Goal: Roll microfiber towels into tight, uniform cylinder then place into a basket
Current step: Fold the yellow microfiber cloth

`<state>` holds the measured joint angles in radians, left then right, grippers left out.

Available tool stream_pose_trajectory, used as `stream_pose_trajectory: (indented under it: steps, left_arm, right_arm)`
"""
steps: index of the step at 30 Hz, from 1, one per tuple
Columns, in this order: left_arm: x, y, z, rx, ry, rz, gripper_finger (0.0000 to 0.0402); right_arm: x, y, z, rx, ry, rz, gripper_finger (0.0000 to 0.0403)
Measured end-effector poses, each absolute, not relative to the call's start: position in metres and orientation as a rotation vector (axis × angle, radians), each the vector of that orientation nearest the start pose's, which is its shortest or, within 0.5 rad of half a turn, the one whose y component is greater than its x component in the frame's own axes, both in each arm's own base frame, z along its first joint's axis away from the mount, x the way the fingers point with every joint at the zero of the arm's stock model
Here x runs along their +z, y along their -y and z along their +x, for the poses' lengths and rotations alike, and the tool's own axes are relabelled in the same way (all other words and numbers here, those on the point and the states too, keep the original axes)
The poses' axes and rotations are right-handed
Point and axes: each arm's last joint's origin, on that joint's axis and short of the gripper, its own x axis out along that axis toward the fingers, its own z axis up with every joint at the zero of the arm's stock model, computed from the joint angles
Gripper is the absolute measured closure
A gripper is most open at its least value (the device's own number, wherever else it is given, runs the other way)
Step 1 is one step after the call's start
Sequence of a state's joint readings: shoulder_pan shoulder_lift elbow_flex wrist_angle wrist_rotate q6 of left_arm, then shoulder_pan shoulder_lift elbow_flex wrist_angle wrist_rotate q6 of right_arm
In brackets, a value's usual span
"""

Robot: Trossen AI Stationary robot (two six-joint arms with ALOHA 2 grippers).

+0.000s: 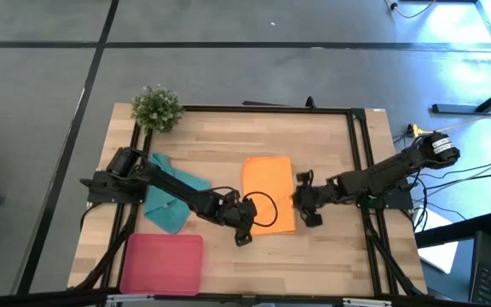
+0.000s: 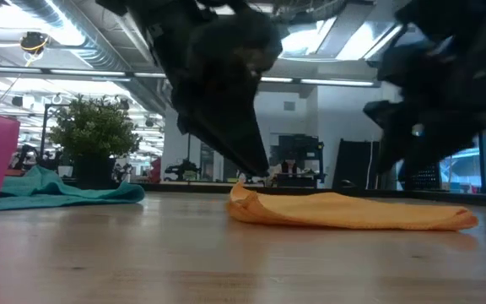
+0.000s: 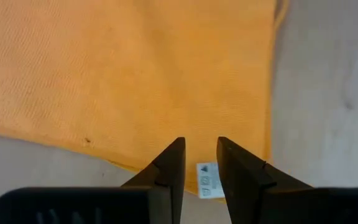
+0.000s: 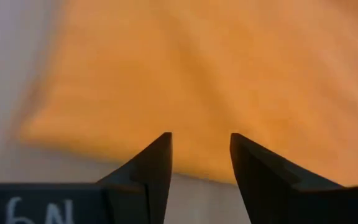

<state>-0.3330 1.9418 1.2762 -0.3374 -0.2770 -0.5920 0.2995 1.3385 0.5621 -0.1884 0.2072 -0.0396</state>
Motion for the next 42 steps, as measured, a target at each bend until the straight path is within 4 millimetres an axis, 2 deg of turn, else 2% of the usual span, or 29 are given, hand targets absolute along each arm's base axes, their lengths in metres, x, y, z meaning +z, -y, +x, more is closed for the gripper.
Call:
stream_pose_trajectory:
  steps: [4,9,13,25,32,36,42]
  left_arm:
    - [0.166,0.129,0.375,0.214,-0.930,-0.237,0.0317]
    - [0.166,0.134,0.373,0.208,-0.927,-0.234,0.0317]
    - [0.166,0.135,0.373,0.206,-0.919,-0.235,0.0317]
    - [0.167,0.136,0.374,0.205,-0.912,-0.239,0.0317]
    - [0.167,0.136,0.374,0.202,-0.908,-0.241,0.0317]
    - [0.167,0.137,0.374,0.200,-0.908,-0.239,0.0317]
    - [0.167,0.139,0.373,0.196,-0.909,-0.237,0.0317]
  right_arm:
    - [0.151,-0.087,0.214,0.335,-0.925,-0.346,0.0240]
    - [0.151,-0.106,0.207,0.445,-0.899,-0.417,0.0240]
    - [0.149,-0.113,0.212,0.460,-0.849,-0.419,0.0240]
    - [0.119,-0.117,0.220,0.474,-0.925,-0.491,0.0240]
    - [0.111,-0.119,0.226,0.404,-0.919,-0.508,0.0244]
    - [0.110,-0.119,0.226,0.379,-0.921,-0.478,0.0280]
    - [0.110,-0.118,0.226,0.338,-0.927,-0.436,0.0383]
